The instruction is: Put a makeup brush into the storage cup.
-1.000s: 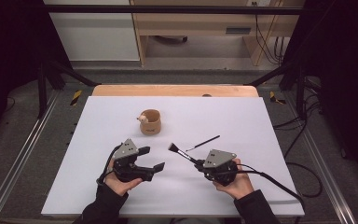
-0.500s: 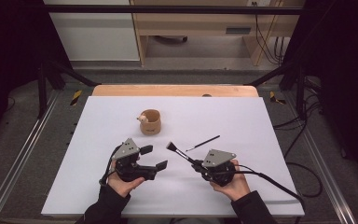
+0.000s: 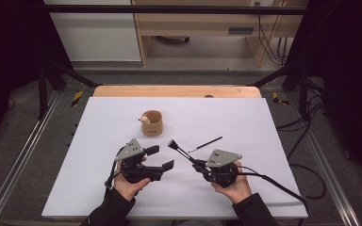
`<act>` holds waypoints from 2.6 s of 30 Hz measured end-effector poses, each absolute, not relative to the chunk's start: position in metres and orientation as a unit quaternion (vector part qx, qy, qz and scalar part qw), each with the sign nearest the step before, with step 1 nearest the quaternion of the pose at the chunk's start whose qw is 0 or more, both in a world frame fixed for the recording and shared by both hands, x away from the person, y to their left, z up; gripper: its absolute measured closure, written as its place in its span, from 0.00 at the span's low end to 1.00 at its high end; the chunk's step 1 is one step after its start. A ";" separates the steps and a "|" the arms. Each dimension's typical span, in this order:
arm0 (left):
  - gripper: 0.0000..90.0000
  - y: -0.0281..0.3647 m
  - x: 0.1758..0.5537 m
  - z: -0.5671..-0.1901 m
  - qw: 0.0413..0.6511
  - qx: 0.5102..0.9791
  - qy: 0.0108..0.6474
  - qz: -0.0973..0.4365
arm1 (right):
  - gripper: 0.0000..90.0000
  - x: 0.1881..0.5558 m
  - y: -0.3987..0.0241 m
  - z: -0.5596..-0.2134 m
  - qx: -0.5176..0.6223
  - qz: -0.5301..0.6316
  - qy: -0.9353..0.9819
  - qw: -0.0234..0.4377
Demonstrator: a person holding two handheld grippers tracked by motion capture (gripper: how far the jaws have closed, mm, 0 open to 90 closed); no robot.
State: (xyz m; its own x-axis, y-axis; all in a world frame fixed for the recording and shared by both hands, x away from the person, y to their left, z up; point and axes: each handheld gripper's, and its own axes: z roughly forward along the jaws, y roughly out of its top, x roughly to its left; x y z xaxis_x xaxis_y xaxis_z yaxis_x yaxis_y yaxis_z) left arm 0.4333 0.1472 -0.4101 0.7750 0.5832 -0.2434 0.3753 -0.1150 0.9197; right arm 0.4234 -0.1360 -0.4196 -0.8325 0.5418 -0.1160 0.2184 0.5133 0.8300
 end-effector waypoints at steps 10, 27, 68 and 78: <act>0.18 0.137 0.437 -0.411 0.586 0.743 0.316 0.076 | 0.88 0.423 -0.135 -0.419 0.226 0.454 0.842 0.184; 0.24 0.122 0.444 -0.413 0.593 0.740 0.312 0.057 | 0.88 0.422 -0.131 -0.420 0.218 0.471 0.836 0.176; 0.71 0.114 0.446 -0.413 0.620 0.716 0.322 0.006 | 0.88 0.420 -0.126 -0.418 0.208 0.491 0.829 0.165; 0.75 0.116 0.447 -0.413 0.627 0.705 0.331 -0.013 | 0.88 0.420 -0.125 -0.419 0.207 0.490 0.831 0.164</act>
State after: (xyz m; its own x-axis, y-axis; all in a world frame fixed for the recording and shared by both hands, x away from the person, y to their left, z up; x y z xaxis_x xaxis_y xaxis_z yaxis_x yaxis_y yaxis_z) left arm 0.4470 0.1157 -0.4133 0.7806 0.4508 -0.4329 0.4829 0.0046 0.8756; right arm 0.4202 -0.1250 -0.4190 -0.8607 0.5044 -0.0689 0.1839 0.4343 0.8818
